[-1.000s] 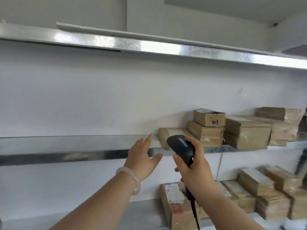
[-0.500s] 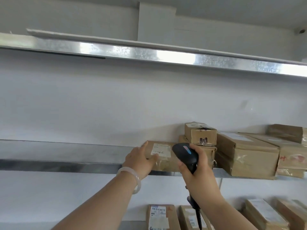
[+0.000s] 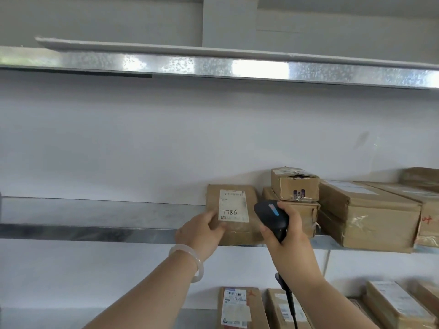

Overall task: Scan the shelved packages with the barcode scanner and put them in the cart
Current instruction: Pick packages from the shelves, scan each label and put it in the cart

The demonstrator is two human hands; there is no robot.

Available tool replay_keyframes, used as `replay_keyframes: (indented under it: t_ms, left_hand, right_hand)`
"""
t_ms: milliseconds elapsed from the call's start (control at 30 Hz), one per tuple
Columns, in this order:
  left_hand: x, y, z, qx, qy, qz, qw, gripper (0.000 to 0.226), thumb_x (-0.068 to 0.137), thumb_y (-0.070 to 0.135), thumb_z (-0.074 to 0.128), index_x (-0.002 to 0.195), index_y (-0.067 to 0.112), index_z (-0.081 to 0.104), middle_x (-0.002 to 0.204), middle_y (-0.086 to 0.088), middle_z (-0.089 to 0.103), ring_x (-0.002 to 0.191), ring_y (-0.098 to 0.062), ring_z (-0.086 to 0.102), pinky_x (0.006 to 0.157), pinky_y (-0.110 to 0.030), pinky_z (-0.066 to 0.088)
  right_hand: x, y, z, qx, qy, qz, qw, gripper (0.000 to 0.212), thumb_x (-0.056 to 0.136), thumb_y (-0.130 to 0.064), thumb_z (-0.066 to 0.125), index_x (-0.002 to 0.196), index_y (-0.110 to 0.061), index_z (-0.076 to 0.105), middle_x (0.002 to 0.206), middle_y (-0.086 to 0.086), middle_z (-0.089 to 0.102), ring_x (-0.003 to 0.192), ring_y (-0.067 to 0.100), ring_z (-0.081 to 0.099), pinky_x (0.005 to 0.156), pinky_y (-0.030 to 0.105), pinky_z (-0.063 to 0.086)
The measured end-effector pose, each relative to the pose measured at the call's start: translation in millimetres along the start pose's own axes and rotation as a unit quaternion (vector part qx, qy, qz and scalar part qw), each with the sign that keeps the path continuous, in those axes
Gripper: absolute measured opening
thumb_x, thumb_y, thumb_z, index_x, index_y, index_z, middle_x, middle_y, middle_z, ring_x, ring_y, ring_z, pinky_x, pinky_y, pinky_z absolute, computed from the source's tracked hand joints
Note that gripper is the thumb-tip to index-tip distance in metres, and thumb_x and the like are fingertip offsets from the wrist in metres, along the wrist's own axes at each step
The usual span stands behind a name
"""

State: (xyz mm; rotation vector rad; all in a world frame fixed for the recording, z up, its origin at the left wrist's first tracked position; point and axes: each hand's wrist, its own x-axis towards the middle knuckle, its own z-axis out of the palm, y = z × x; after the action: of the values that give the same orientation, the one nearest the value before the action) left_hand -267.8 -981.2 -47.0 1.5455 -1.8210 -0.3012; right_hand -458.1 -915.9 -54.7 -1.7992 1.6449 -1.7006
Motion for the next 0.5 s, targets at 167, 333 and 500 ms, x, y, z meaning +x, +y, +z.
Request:
replay_keyframes:
  t_ms: [167, 333, 500]
  left_hand:
    - [-13, -21, 19, -0.156, 0.050, 0.040, 0.986, 0.057, 0.094, 0.038, 0.059, 0.147, 0.037, 0.038, 0.144, 0.015, 0.041, 0.135, -0.014, 0.039, 0.112, -0.036, 0.041]
    - [-22, -27, 17, -0.238, 0.072, 0.055, 0.967, 0.083, 0.088, 0.006, 0.068, 0.149, 0.041, 0.024, 0.129, 0.015, 0.029, 0.126, -0.008, 0.043, 0.103, -0.023, 0.048]
    - [-22, -35, 12, -0.241, 0.069, 0.081, 0.965, 0.107, 0.083, 0.009, 0.075, 0.134, 0.066, 0.001, 0.134, 0.011, 0.031, 0.124, -0.003, 0.038, 0.089, -0.004, 0.044]
  right_hand:
    - [-10, 4, 13, -0.011, 0.016, 0.004, 1.000, 0.056, 0.089, -0.035, 0.065, 0.135, -0.038, 0.032, 0.114, -0.015, 0.053, 0.091, 0.012, 0.058, 0.069, 0.023, 0.048]
    - [-20, 7, 23, -0.001, 0.015, 0.007, 1.000, 0.057, 0.089, -0.032, 0.067, 0.135, -0.036, 0.034, 0.111, -0.011, 0.057, 0.087, 0.012, 0.059, 0.064, 0.019, 0.044]
    - [-33, 3, 33, 0.025, 0.017, -0.010, 0.999, 0.057, 0.088, -0.030, 0.067, 0.131, -0.044, 0.032, 0.108, -0.021, 0.056, 0.088, 0.004, 0.059, 0.067, 0.012, 0.043]
